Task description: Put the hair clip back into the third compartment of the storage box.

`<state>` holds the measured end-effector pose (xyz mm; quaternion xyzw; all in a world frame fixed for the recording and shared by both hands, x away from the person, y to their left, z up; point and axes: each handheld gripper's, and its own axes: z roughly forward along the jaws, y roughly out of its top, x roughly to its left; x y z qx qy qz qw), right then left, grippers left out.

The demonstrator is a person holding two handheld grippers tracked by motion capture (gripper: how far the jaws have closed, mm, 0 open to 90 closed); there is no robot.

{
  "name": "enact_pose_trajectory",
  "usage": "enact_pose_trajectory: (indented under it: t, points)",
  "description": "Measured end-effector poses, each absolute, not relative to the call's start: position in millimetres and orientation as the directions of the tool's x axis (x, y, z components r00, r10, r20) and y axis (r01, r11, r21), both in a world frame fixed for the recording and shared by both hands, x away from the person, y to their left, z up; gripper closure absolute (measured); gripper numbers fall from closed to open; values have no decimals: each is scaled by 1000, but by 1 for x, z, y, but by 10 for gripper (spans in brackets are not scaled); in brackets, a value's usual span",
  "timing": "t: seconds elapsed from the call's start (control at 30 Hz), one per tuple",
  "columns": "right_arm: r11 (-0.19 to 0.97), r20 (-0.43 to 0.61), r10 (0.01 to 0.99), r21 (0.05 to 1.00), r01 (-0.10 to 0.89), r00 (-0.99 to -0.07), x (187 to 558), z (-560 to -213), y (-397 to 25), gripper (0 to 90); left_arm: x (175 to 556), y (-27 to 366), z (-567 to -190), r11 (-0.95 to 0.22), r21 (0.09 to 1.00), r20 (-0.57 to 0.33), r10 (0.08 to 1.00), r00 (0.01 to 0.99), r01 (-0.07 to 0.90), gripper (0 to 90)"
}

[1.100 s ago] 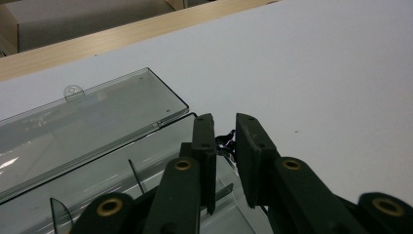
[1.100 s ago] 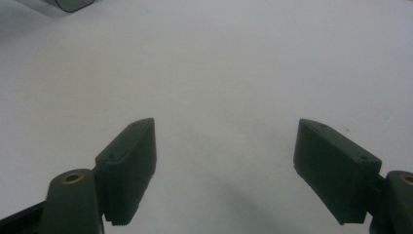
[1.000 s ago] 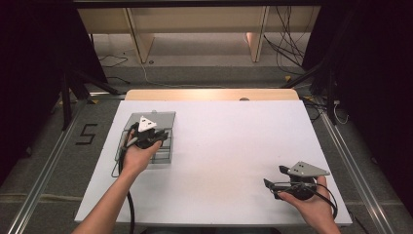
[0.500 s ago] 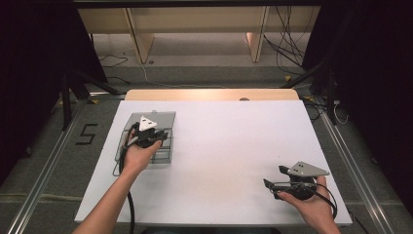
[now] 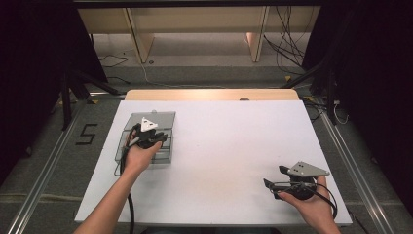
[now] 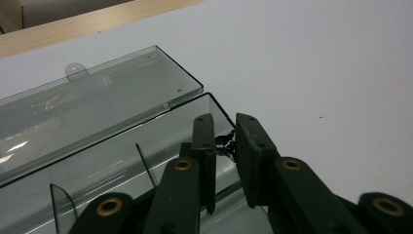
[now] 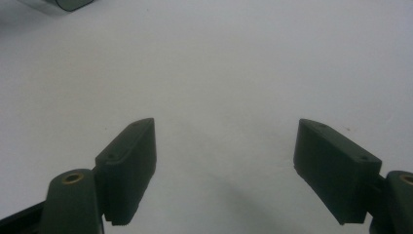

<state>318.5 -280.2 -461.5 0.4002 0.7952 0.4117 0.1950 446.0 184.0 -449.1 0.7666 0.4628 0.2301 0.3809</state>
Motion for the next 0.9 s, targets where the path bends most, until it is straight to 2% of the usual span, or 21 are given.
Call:
enact_pose_trajectory:
  t: [0.67,0.9]
  points:
    - [339,22,796,811,476,-605,319,-462,-280,245,449,184,-459,-305,773,16,886,464,557,771]
    - [341,22,795,811,476,-606,319,-462,-280,245,447,183,-457,-291,780,20,896,444,554,636]
